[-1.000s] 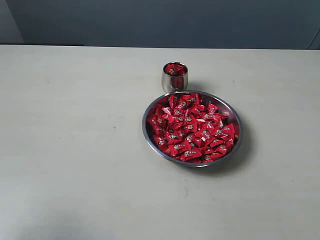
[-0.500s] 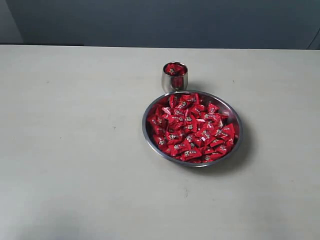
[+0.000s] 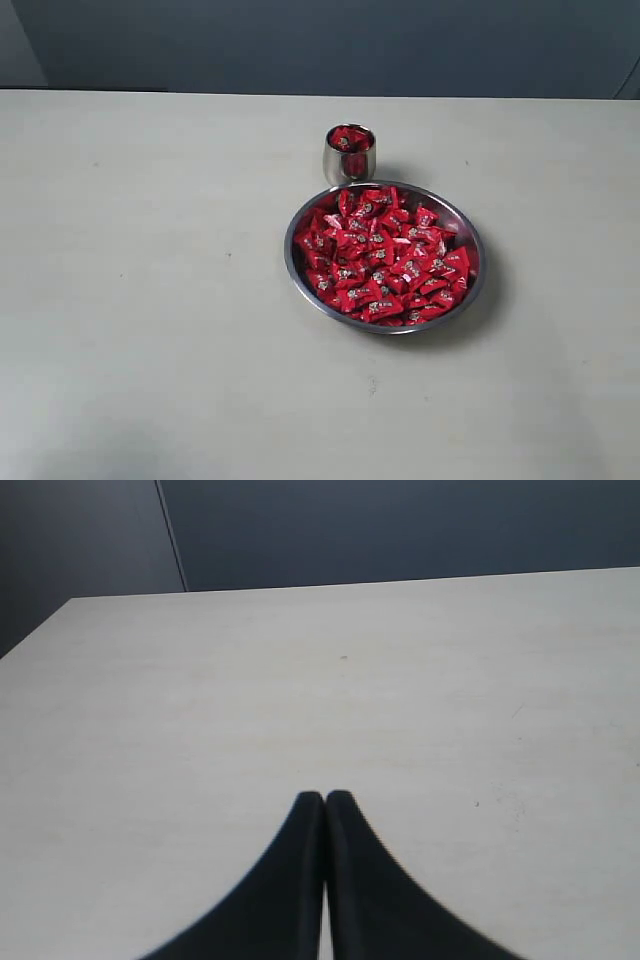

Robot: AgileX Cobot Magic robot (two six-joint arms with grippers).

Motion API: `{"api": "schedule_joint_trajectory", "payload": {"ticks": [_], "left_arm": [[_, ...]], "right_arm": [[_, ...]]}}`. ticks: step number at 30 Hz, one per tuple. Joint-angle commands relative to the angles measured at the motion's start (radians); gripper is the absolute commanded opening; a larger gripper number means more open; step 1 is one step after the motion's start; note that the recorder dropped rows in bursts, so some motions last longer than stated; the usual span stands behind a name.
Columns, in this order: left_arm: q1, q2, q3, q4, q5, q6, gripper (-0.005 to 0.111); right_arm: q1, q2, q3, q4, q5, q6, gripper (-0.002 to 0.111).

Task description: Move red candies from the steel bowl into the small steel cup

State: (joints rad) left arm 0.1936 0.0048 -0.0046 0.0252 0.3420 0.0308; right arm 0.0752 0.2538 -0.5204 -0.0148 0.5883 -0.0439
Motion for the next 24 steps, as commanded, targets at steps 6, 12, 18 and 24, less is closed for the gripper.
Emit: {"api": "schedule_joint_trajectory", "payload": {"ticks": [6, 12, 18, 24], "left_arm": [[-0.007, -0.005, 0.005, 0.002, -0.008, -0.001, 0.000], [-0.007, -0.005, 0.005, 0.002, -0.008, -0.001, 0.000], [-0.007, -0.005, 0.005, 0.002, -0.008, -0.001, 0.000], [-0.007, -0.005, 0.005, 0.002, -0.008, -0.001, 0.000]], "right_arm": [[-0.006, -0.039, 0.106, -0.003, -0.035, -0.010, 0.000], [-0.006, -0.063, 0.207, 0.065, -0.167, -0.006, 0.000], [-0.006, -0.149, 0.373, 0.113, -0.342, -0.006, 0.000], [-0.006, -0.208, 0.454, 0.009, -0.350, -0.008, 0.000]]}}
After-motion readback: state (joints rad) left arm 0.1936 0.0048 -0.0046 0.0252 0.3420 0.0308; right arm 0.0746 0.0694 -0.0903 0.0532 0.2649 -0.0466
